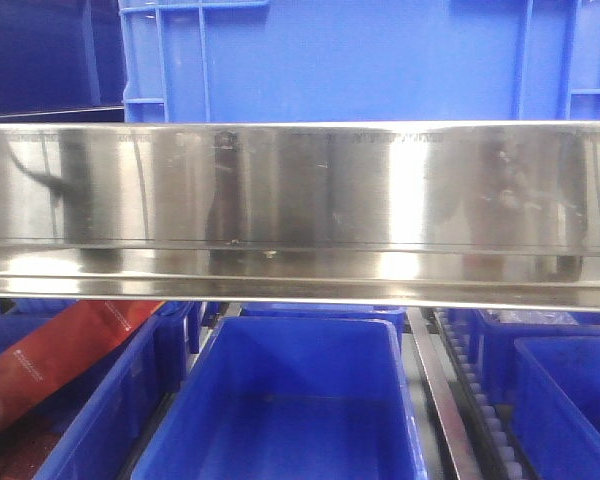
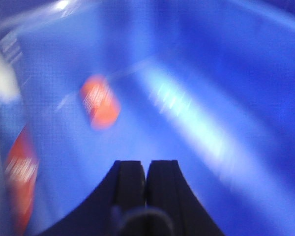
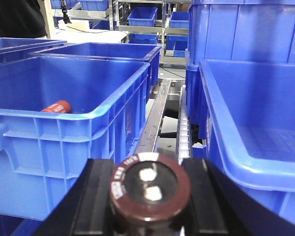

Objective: Place cylindrical capacitor in blue bin on shelf

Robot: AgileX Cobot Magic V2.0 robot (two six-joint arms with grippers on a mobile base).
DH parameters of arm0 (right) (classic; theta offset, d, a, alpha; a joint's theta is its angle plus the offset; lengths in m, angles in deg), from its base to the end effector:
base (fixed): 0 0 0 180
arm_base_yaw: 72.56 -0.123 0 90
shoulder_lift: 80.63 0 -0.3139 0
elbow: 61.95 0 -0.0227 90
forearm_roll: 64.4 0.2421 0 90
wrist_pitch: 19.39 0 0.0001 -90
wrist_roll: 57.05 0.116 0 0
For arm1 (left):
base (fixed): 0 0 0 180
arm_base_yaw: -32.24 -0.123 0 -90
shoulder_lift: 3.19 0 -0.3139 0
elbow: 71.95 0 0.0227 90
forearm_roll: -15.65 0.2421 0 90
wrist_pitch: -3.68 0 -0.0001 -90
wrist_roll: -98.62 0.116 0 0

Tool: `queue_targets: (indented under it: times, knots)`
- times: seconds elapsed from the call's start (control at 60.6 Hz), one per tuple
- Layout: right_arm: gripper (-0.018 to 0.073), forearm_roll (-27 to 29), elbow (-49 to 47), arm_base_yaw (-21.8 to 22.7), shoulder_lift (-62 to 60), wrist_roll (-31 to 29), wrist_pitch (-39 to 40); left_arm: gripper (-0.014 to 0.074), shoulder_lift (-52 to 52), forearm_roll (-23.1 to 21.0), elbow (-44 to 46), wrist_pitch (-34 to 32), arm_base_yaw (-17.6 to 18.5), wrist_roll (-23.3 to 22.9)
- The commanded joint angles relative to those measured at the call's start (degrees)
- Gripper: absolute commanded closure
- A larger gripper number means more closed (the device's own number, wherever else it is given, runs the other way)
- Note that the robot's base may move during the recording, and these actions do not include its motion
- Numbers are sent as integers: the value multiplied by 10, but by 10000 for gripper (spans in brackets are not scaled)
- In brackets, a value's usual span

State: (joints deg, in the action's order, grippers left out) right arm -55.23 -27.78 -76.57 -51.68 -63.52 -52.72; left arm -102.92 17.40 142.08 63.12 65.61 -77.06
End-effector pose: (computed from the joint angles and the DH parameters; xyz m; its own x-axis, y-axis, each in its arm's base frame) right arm 0.0451 0.0134 0.3922 -0.1095 0.0134 -0.9939 -0.1542 0.9876 0.0303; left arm 0.3016 -0.1950 0.4859 -0.4303 0.3921 -0.8131 0.5733 0.8144 0.0893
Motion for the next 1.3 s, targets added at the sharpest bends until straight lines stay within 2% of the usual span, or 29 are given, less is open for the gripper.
queue_targets:
  times: [0.0,0.231,0.495,0.726,0.924,1.056,1.287]
  knots:
    - [690,1,0,0,-2,-1,15,708,53,0,-31,10,-13,-12]
    - [690,1,0,0,-2,-1,8,708,198,-1,-185,-29,-51,-21]
    - [690,1,0,0,-2,-1,17,708,407,0,-386,-104,-102,-77]
    - [690,1,-31,-7,22,-2,30,708,571,3,-526,-121,-127,-78]
    - [690,1,-135,-61,119,-7,37,708,663,3,-593,-123,-130,-78]
    - [690,1,-226,-108,208,-38,33,708,686,3,-614,-125,-130,-78]
    - [690,-5,-414,-190,402,-56,-41,708,688,2,-618,-125,-130,-78]
